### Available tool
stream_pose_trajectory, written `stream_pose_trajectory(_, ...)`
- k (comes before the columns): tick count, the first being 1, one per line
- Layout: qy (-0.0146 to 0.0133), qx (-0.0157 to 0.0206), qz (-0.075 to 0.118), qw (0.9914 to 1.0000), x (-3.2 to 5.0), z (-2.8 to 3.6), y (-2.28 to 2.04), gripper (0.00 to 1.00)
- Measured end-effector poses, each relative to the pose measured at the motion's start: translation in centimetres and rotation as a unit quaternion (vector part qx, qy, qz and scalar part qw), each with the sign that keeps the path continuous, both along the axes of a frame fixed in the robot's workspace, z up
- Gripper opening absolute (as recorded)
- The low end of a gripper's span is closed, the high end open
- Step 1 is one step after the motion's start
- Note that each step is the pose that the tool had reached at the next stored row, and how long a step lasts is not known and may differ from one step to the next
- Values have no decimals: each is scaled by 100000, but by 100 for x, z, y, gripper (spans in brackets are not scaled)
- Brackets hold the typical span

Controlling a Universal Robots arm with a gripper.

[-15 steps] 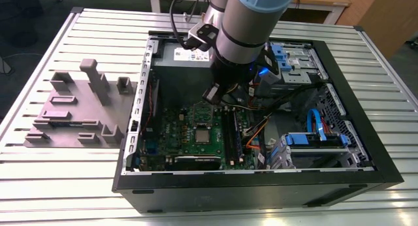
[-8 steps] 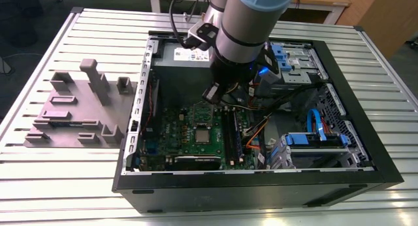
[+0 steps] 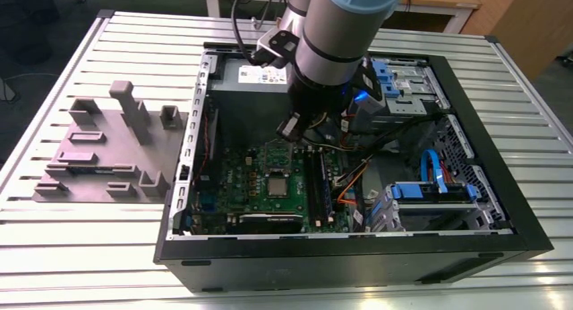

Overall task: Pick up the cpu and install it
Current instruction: 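Close the cpu cover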

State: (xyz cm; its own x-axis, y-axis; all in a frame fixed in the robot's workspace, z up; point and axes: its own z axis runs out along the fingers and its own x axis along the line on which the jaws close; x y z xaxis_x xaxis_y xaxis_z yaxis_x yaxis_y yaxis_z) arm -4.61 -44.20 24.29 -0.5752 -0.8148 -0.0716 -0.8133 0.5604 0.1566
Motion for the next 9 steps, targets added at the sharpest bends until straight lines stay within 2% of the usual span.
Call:
stream_pose_trajectory(5,10,-38,-2,100000,-4,5,-7,10)
stream_pose_trajectory(9,-1,-15,33,100000,-3,3,-51,10)
